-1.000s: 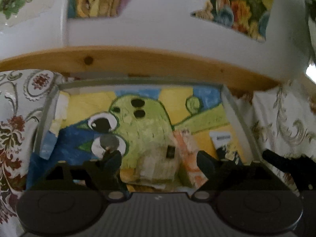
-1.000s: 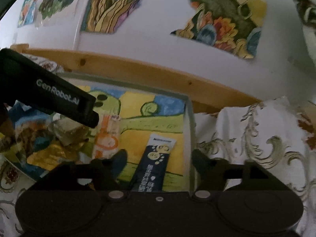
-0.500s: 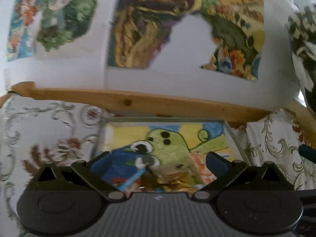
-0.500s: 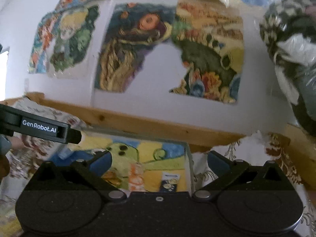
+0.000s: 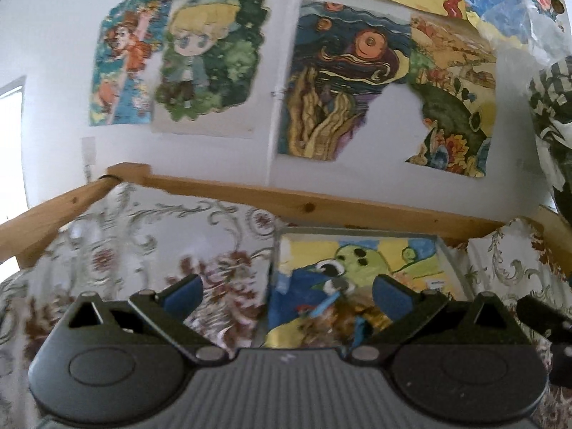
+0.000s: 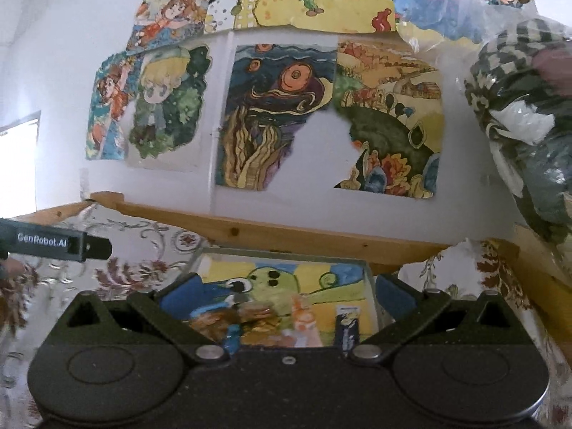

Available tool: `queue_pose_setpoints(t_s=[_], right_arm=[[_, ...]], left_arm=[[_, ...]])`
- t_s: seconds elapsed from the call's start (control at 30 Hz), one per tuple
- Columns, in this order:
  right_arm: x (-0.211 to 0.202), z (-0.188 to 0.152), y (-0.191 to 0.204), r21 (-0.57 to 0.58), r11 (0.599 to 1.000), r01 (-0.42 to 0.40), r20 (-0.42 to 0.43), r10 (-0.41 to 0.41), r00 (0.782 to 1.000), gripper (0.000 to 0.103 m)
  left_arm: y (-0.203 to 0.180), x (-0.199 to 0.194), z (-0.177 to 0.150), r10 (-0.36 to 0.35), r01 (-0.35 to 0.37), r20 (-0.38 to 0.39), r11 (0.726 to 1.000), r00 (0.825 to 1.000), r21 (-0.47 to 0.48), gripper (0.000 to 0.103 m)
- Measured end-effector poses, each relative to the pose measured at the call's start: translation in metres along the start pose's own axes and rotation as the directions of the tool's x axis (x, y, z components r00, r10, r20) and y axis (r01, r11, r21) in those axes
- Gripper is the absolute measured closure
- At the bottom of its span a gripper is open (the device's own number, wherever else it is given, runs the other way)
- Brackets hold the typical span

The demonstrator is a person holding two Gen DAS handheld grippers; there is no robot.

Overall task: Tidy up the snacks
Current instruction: 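Open both tools over the tray and lift them away, then move both tools toward the yellow wafer bar and the orange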

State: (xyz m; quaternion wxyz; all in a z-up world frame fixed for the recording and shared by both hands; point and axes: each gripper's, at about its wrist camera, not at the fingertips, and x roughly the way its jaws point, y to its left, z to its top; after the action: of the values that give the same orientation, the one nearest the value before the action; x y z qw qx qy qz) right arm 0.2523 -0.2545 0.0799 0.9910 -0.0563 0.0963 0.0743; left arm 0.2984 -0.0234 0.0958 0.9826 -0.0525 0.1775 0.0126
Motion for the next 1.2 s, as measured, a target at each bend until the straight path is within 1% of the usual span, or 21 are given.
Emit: queue_pose_setpoints(t_s=[0.17,0.33,0.57,0.73,0.83,0.9,1.0,1.07,1.2], right_arm=[[-0.036,-0.005,0.026,0.017,1.000,-0.010,-0.010,0.010,1.000,0.001],[-0.068,-0.016,0.046,0.048,0.999,-0.015,-0.028,0.016,0.999,0.001],[-0.098,-0.043,0.063,0.096,0.995,0.025,-0.085,-0.017,0.996,0.001],[-0.110,-0.061,0.075,0.109,0.993,0.046,-0.123,-0.032,0.992,0.001],[-0.113,-0.070,0.084,0.102,0.994,0.035,-0.147,-0.019,0.989,0.001],[-0.113,-0.078,0.092,0.087,0.996,0.027,-0.163,-0.013,0.986,0.001],[-0.113,-0.088,0.102,0.063,0.998,0.008,-0.187,0.004,0.982,0.001],[-0.111,-0.094,0.107,0.053,0.999,-0.004,-0.199,0.014,0.980,0.001],[-0.105,-0.102,0.110,0.070,0.997,-0.010,-0.214,0.025,0.976,0.001]], left_arm=[[0.019,-0.040,-0.012,0.000,0.000,0.013,1.000,1.000,0.000,0.000],[0.029,-0.077,-0.027,0.011,-0.013,0.032,0.999,0.999,0.039,0.000],[0.047,-0.109,-0.060,0.019,-0.022,0.036,0.997,0.999,0.068,0.000],[0.053,-0.116,-0.084,0.019,-0.021,0.017,0.994,1.000,0.111,0.000],[0.055,-0.117,-0.096,0.008,-0.009,0.002,0.991,1.000,0.135,0.000],[0.058,-0.116,-0.102,0.013,-0.011,-0.015,0.989,1.000,0.148,0.000],[0.065,-0.117,-0.112,0.006,0.000,-0.041,0.989,0.999,0.145,0.000],[0.070,-0.115,-0.118,0.016,-0.008,-0.061,0.990,0.998,0.138,0.000],[0.078,-0.110,-0.123,0.028,-0.017,-0.085,0.992,0.996,0.125,0.000]])
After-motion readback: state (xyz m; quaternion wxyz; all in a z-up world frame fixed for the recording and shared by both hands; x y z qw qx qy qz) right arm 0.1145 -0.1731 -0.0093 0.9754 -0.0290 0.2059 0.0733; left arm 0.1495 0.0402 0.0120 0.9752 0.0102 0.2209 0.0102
